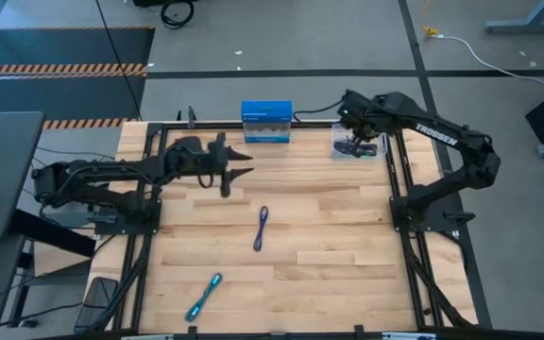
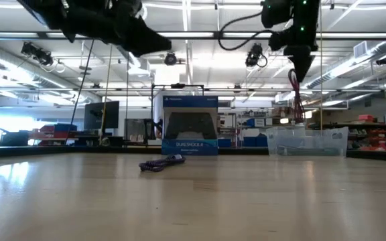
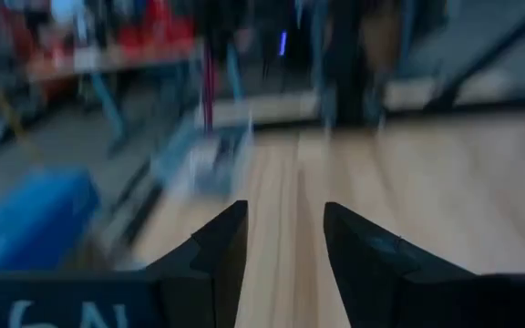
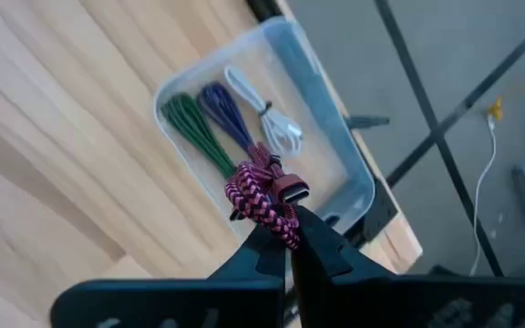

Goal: Pick and place USB-C Cables
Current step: Put the pink charger cable into the bin, then put the blue charger cable into the bin

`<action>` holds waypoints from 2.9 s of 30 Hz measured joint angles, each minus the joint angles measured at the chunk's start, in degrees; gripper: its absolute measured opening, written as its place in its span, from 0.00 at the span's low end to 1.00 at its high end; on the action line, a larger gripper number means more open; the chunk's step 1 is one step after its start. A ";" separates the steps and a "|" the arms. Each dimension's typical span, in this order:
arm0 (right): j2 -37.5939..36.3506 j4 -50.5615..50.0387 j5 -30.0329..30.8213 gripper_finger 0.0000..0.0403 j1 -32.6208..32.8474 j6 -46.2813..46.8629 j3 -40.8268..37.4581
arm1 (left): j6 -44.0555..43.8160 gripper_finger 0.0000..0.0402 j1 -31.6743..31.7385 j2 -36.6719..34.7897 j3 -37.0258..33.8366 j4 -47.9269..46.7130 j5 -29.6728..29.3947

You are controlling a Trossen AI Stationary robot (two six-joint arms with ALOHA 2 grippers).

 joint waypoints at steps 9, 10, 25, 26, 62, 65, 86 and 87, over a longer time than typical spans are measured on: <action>9.81 -11.16 5.44 0.02 -4.71 -3.31 3.13 | -7.31 0.35 8.38 0.02 -8.67 20.19 12.90; 11.15 -12.25 5.79 0.02 -5.44 -3.30 3.40 | -7.91 0.35 8.84 0.02 -9.08 21.12 13.50; 29.03 -7.69 6.08 0.07 -10.51 -5.51 3.83 | -7.94 0.35 9.13 0.02 -9.30 21.93 13.80; 29.40 -6.78 6.04 0.09 -10.62 -5.76 3.83 | -7.95 0.35 9.13 0.02 -9.30 21.93 13.80; 20.56 38.71 -27.89 0.34 29.97 -31.51 -2.31 | -21.18 0.35 2.04 -4.46 -9.15 -12.54 14.02; 25.10 42.13 -27.41 0.34 32.34 -37.06 -2.31 | -21.19 0.35 2.03 -7.38 -9.17 -18.10 11.17; 39.84 60.19 -26.14 0.34 36.11 -47.57 -1.76 | -21.44 0.35 2.09 -11.96 -9.19 -22.26 10.65; 39.94 61.53 -26.49 0.34 36.01 -47.55 -1.64 | -21.45 0.35 2.09 -11.97 -9.19 -22.22 10.65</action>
